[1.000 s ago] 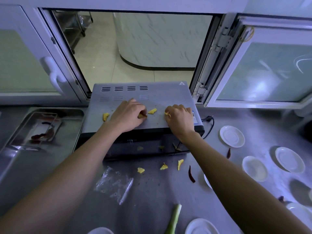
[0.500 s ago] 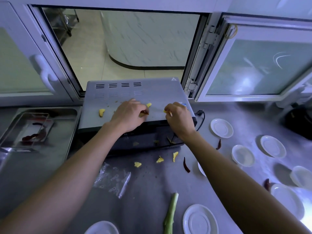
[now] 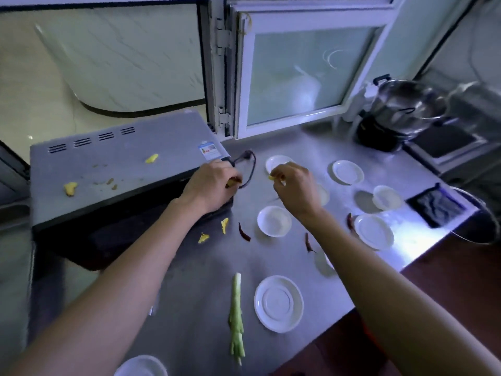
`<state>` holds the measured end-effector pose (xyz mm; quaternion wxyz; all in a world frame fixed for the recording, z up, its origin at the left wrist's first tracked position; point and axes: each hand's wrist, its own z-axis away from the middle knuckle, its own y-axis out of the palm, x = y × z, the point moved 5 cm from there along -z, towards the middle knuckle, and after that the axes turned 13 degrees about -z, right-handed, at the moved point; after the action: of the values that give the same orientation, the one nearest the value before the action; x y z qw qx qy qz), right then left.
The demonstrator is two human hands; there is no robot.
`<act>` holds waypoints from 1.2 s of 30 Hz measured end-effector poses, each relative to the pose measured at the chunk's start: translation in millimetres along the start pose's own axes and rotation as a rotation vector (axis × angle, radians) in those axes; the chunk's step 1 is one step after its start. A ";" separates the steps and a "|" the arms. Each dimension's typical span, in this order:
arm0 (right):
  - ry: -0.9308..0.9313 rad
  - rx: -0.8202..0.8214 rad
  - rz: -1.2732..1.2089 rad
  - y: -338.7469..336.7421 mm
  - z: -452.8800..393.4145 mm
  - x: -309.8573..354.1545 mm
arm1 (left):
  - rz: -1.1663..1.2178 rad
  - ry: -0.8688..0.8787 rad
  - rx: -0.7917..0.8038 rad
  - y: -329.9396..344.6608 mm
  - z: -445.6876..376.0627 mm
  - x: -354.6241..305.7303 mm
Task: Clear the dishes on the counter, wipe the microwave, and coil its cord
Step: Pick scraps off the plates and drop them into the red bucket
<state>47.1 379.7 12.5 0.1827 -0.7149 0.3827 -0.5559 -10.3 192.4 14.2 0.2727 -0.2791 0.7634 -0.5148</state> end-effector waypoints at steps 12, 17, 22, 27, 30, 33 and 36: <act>0.331 -0.163 0.020 -195.3 150.4 -196.7 | 0.105 0.279 0.129 97.2 -77.3 -288.4; 0.454 -0.252 0.022 -269.0 230.2 -277.9 | 0.141 0.331 0.211 145.2 -90.7 -408.8; 0.564 -0.354 0.050 -326.1 302.3 -339.5 | 0.170 0.485 0.292 184.1 -97.9 -514.6; 0.709 -0.435 0.075 -357.9 360.5 -393.0 | 0.204 0.582 0.366 226.1 -107.4 -587.9; 0.797 -0.446 0.088 -364.3 383.1 -424.5 | 0.229 0.639 0.400 256.3 -114.4 -621.7; 0.882 -0.470 0.077 -366.5 396.1 -456.0 | 0.241 0.687 0.429 292.7 -121.1 -650.5; 0.956 -0.465 0.084 -364.1 402.6 -490.1 | 0.275 0.725 0.479 337.2 -130.8 -674.0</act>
<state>505.0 914.4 -185.5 -0.1530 -0.3876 0.5647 -0.7123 317.3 857.8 -173.2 0.1106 0.0939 0.6990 -0.7003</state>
